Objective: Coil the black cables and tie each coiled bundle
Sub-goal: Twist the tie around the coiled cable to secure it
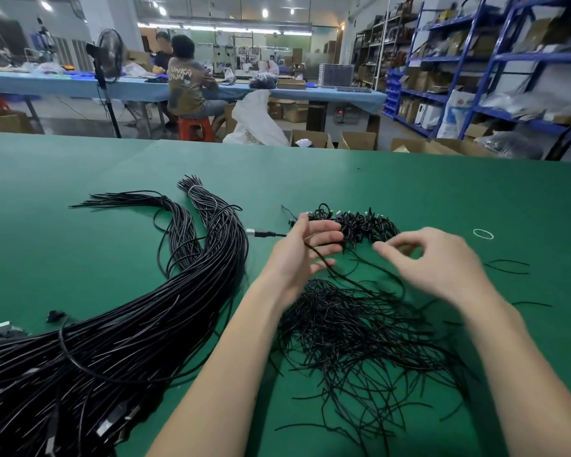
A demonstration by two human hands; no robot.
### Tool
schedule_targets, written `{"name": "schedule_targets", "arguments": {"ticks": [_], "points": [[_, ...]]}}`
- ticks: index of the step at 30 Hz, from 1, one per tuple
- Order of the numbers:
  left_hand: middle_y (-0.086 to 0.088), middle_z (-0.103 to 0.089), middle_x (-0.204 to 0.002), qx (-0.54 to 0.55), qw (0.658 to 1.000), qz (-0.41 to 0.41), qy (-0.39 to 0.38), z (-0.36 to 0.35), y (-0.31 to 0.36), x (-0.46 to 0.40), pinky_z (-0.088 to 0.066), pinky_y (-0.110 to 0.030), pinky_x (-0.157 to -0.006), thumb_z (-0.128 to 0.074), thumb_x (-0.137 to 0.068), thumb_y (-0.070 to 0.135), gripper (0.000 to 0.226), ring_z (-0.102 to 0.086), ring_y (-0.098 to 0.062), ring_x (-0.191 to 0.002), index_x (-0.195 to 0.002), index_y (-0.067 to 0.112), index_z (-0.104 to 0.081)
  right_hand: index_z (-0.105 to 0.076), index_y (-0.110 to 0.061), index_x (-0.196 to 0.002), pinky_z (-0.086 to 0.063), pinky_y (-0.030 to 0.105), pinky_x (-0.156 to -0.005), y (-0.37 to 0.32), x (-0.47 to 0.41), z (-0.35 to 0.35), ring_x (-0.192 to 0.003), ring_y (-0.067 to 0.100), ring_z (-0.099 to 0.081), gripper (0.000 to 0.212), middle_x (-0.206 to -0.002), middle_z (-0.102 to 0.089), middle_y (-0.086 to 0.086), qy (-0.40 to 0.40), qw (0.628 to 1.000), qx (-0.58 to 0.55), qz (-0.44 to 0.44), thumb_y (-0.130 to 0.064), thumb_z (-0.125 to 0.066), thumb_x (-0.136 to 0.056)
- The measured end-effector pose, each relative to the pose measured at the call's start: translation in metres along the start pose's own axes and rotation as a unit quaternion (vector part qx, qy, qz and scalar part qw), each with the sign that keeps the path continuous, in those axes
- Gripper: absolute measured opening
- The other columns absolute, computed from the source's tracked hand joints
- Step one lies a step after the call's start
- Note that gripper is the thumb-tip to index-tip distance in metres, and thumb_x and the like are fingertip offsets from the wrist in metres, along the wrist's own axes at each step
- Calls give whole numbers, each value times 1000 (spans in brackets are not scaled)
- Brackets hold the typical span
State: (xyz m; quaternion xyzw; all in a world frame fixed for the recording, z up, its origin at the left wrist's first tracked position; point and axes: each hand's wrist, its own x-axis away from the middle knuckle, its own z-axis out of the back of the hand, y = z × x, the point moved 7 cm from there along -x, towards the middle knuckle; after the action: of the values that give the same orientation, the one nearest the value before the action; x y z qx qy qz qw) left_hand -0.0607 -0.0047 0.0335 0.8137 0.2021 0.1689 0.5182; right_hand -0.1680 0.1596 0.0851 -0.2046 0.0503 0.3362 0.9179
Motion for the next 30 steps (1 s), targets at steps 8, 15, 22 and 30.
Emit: {"name": "schedule_targets", "arguments": {"ticks": [8, 15, 22, 30], "points": [[-4, -73, -80, 84, 996, -31, -24, -6, 9, -1, -55, -31, -83, -24, -109, 41, 57, -70, -18, -81, -99, 7, -68, -77, -31, -85, -51, 23, -64, -45, 20, -48, -59, 9, -63, 20, -69, -72, -9, -206, 930, -259, 160, -34, -64, -99], [-14, -75, -92, 211, 974, -35, -77, -17, 19, 4, -60, -32, -81, -24, -109, 43, 66, -74, -27, -91, -99, 0, -73, -79, -39, -90, -37, 12, -52, -35, 13, -52, -51, 2, -49, 30, -63, -68, -7, -253, 923, -235, 172, -62, -60, -90], [-16, -75, -87, -4, 965, 82, -248, -43, 6, 27, -63, -34, -73, -15, -103, 60, 84, -75, -28, -83, -93, 2, -75, -68, -30, -61, -47, 28, -62, -44, -37, -38, -60, 12, -50, 16, -55, -60, -7, -228, 961, -20, 153, -41, -67, -72], [-21, -65, -129, -71, 973, 100, -196, -39, -8, 17, -48, -53, -104, -14, -99, 69, 88, -61, -29, -125, -132, 0, -58, -75, -27, -84, -51, 29, -75, -121, -66, 18, -77, 13, -64, 14, -79, -71, -11, -179, 955, 80, 225, -35, -66, -90]]}}
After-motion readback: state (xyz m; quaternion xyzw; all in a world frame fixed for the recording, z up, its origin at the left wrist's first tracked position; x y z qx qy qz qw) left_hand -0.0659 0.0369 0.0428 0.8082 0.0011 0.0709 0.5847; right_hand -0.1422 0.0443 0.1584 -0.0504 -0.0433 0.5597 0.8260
